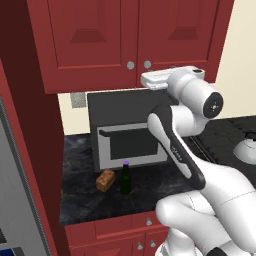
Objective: Pick the pan from the cabinet and place it on the stove. Then turn on the stove burner for the pan.
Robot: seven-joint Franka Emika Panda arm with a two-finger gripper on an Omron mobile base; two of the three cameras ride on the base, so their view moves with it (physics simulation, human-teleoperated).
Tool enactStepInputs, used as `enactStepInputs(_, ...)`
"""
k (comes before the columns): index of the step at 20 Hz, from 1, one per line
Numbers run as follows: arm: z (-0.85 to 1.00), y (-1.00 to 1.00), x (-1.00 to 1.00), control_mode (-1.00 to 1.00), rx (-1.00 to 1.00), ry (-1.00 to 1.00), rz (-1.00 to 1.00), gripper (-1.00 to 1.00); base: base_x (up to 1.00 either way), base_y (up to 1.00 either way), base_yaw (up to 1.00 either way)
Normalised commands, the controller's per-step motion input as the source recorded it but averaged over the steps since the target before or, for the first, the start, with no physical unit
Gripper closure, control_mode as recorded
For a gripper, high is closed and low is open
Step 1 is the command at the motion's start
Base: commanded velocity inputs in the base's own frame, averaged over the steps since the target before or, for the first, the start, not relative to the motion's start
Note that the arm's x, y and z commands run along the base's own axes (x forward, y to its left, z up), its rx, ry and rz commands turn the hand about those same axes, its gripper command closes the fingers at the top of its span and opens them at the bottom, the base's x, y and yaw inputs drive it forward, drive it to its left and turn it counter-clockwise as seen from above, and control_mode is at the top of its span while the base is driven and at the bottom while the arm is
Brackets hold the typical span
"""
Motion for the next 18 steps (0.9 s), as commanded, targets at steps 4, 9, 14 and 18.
enactStepInputs(4, 0.10, -0.02, 0.17, -1.00, 0.07, -0.08, 0.00, -1.00, 0.00, 0.00, 0.00)
enactStepInputs(9, -0.02, 0.07, 0.26, -1.00, 0.01, -0.02, -0.02, -1.00, 0.00, 0.00, 0.00)
enactStepInputs(14, -0.23, 0.18, 0.15, -1.00, -0.04, 0.00, -0.02, -1.00, 0.00, 0.00, 0.00)
enactStepInputs(18, -0.14, 0.00, 0.00, -1.00, -0.05, 0.00, 0.00, -1.00, 0.00, 0.00, 0.00)
